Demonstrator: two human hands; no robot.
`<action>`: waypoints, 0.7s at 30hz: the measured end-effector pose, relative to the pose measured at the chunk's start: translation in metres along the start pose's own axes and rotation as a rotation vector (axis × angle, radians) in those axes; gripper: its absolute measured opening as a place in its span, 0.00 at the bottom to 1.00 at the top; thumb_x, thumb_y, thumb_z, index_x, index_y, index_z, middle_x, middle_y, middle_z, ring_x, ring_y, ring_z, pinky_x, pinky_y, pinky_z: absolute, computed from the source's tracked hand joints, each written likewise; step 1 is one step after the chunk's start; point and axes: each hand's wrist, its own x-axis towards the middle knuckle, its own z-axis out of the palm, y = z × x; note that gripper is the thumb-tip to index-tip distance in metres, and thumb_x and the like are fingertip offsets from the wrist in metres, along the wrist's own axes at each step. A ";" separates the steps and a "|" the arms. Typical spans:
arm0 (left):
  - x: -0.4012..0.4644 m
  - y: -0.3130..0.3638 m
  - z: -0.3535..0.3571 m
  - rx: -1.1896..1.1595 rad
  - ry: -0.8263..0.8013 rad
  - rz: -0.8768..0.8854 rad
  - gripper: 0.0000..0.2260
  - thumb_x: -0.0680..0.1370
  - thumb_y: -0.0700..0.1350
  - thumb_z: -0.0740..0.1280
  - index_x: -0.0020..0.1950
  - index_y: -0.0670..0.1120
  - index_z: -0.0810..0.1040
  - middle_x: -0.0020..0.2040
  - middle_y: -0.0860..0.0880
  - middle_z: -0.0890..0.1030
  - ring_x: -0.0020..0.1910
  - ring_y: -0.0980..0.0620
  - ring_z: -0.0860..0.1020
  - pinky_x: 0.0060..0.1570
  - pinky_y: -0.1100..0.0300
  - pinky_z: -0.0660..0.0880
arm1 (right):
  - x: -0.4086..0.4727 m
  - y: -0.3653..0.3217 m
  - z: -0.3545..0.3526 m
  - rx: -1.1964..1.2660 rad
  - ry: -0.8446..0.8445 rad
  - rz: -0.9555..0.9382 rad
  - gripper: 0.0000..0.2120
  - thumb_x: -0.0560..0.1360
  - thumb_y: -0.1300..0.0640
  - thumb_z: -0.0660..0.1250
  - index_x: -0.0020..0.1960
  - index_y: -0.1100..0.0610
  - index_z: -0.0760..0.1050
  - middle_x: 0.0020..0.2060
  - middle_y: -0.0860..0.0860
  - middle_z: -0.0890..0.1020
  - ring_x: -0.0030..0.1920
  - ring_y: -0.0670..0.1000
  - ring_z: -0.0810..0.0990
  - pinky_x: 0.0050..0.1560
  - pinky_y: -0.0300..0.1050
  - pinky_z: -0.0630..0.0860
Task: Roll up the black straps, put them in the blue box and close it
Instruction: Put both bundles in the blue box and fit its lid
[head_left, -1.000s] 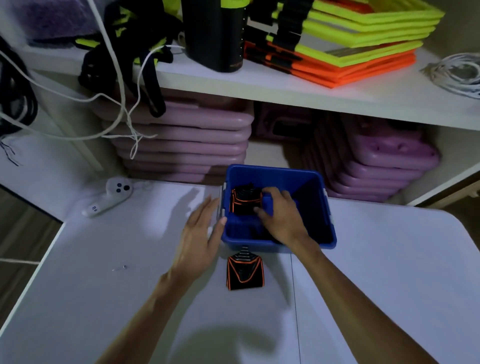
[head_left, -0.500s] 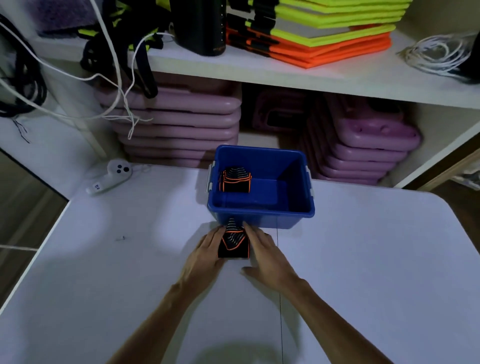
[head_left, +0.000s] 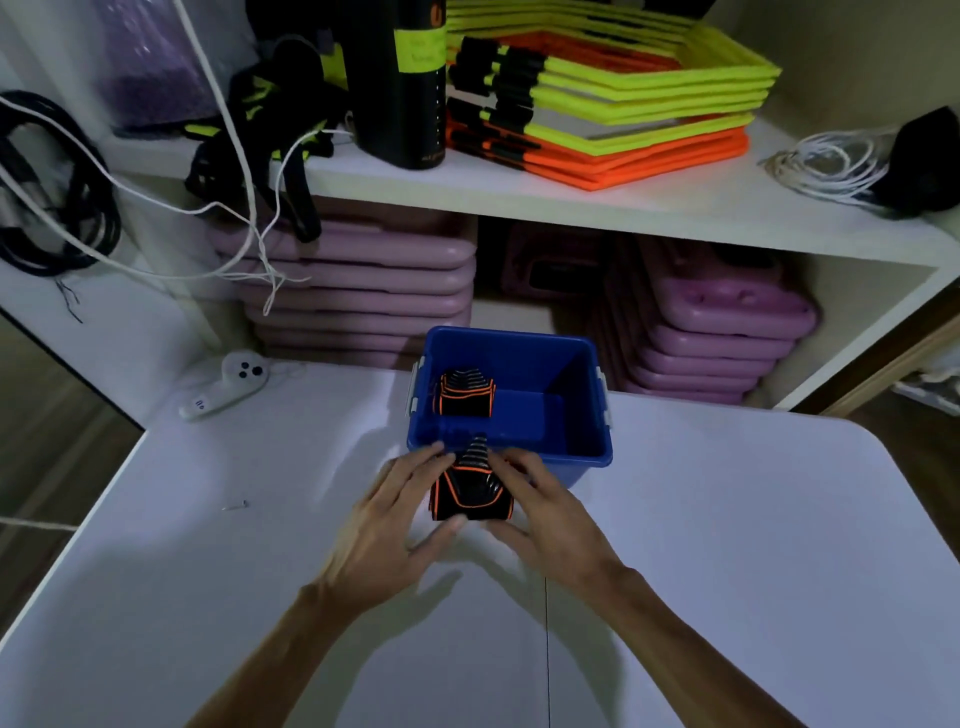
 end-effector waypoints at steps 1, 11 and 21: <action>0.013 0.002 -0.006 0.002 0.056 0.012 0.23 0.78 0.52 0.63 0.70 0.43 0.70 0.69 0.47 0.71 0.67 0.51 0.70 0.67 0.58 0.68 | 0.007 0.000 -0.010 -0.037 0.057 -0.009 0.32 0.74 0.48 0.69 0.74 0.52 0.63 0.67 0.51 0.69 0.62 0.52 0.73 0.60 0.48 0.76; 0.104 -0.058 0.026 0.155 -0.059 -0.219 0.28 0.79 0.54 0.47 0.75 0.41 0.61 0.77 0.41 0.59 0.76 0.44 0.58 0.73 0.47 0.61 | 0.092 0.060 -0.060 -0.084 -0.062 0.447 0.32 0.71 0.60 0.73 0.71 0.56 0.65 0.63 0.57 0.70 0.62 0.58 0.73 0.66 0.48 0.69; 0.103 -0.076 0.034 0.043 -0.064 -0.183 0.24 0.79 0.51 0.50 0.72 0.42 0.68 0.77 0.46 0.58 0.70 0.50 0.69 0.67 0.69 0.58 | 0.147 0.093 -0.002 -0.169 -0.223 0.640 0.21 0.75 0.68 0.62 0.67 0.60 0.64 0.65 0.61 0.65 0.57 0.67 0.76 0.62 0.59 0.71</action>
